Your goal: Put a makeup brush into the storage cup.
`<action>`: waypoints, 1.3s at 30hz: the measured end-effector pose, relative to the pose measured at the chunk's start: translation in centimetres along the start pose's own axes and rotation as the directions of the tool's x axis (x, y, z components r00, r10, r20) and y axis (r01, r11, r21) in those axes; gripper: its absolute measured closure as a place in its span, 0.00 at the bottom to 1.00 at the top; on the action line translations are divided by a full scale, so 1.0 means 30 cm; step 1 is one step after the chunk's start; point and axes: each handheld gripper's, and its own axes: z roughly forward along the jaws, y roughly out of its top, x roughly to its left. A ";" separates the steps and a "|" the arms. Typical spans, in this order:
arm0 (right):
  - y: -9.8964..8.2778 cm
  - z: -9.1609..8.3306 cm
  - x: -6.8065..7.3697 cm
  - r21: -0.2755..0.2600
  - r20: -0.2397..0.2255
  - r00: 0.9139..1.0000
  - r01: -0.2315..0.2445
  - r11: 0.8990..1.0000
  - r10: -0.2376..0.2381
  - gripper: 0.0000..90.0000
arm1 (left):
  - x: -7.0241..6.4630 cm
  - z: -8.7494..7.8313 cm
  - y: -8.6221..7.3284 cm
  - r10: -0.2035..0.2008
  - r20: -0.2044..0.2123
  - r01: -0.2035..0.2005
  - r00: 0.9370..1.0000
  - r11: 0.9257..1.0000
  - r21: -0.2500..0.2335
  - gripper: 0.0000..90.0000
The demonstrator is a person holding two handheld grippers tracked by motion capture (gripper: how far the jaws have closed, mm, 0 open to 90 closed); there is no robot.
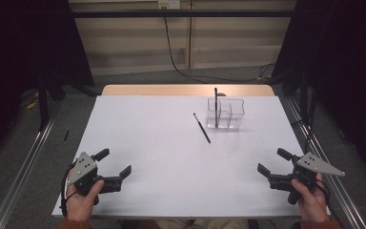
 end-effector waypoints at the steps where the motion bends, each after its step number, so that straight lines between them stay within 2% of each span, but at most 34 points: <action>1: 0.000 0.001 0.001 -0.001 -0.001 1.000 0.004 1.000 -0.004 0.02 | 0.001 0.001 -0.001 0.000 -0.002 0.000 1.000 1.000 0.002 0.03; 7: 0.004 0.010 0.003 -0.001 -0.004 1.000 0.003 1.000 -0.003 0.02 | 0.011 0.000 -0.005 0.005 -0.001 -0.005 1.000 1.000 0.008 0.03; 11: 0.006 0.018 0.007 0.001 -0.007 1.000 0.003 1.000 -0.003 0.02 | 0.017 0.000 -0.006 -0.011 -0.014 0.011 1.000 1.000 0.007 0.03; 20: 0.019 0.028 0.015 -0.010 -0.042 0.999 0.010 1.000 -0.010 0.01 | 0.014 -0.006 -0.004 -0.007 -0.019 0.007 1.000 1.000 0.005 0.03; 25: 0.039 0.060 0.025 -0.010 -0.077 0.997 0.011 1.000 -0.012 0.01 | 0.006 0.006 -0.003 0.007 -0.008 -0.007 1.000 1.000 0.017 0.03; 31: 0.068 0.106 0.046 -0.001 -0.112 0.993 0.045 0.999 -0.045 0.01 | 0.013 0.004 -0.006 0.005 -0.010 -0.005 1.000 1.000 0.016 0.03; 39: 0.097 0.181 0.058 0.003 -0.130 0.989 0.069 0.998 -0.068 0.02 | 0.012 0.007 -0.005 0.015 -0.012 -0.015 1.000 1.000 0.022 0.03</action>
